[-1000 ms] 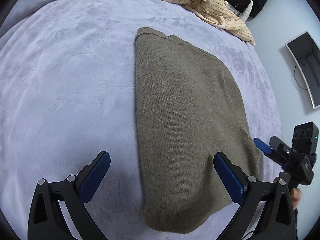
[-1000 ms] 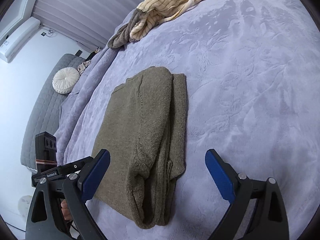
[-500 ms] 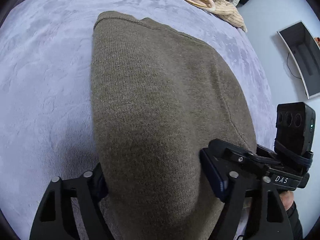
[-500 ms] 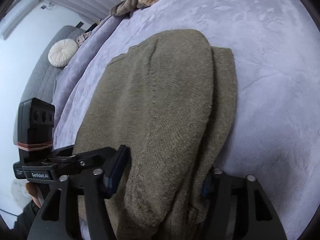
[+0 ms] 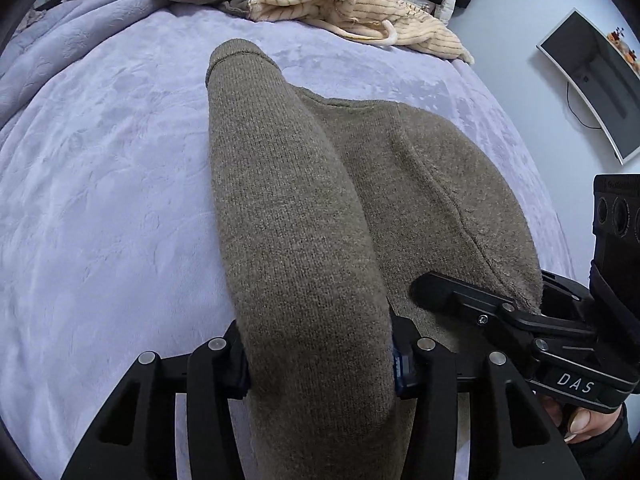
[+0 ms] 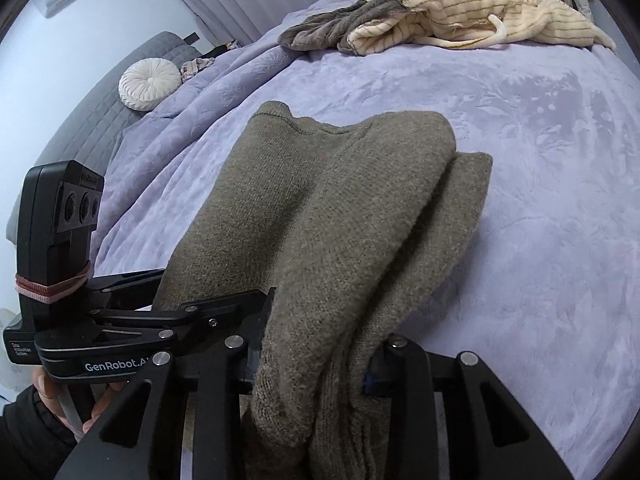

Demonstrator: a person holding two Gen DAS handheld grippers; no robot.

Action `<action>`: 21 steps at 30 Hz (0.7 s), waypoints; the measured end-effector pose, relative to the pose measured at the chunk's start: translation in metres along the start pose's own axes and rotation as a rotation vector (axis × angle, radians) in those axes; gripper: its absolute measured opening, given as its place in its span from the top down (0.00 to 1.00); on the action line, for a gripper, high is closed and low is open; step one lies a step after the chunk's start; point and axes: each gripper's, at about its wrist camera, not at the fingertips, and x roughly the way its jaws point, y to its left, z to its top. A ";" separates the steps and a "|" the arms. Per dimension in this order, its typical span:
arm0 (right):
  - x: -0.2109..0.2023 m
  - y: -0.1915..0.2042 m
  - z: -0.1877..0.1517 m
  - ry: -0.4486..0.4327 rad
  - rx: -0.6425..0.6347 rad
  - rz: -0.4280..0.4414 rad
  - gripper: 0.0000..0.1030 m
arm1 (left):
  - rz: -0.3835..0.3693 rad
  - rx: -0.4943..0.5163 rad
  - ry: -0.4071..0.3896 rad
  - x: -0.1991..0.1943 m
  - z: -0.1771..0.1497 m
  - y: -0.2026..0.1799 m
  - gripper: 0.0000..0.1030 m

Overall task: Fold small clothes
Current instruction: 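Lift the side edge with both tools and fold it across the sweater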

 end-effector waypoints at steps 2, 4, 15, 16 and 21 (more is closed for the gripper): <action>-0.006 0.007 -0.007 0.000 -0.009 -0.002 0.66 | 0.008 0.006 -0.004 -0.009 -0.010 -0.002 0.51; -0.012 0.016 -0.017 -0.003 -0.025 -0.004 0.66 | 0.013 0.012 -0.009 -0.017 -0.021 -0.004 0.51; -0.035 0.063 -0.066 -0.014 -0.076 -0.018 0.66 | 0.023 0.030 -0.036 -0.054 -0.080 -0.005 0.51; -0.036 0.066 -0.070 -0.013 -0.080 -0.019 0.66 | 0.023 0.030 -0.037 -0.056 -0.084 -0.005 0.51; -0.040 0.082 -0.090 -0.009 -0.099 -0.017 0.66 | 0.042 0.040 -0.044 -0.065 -0.108 -0.006 0.51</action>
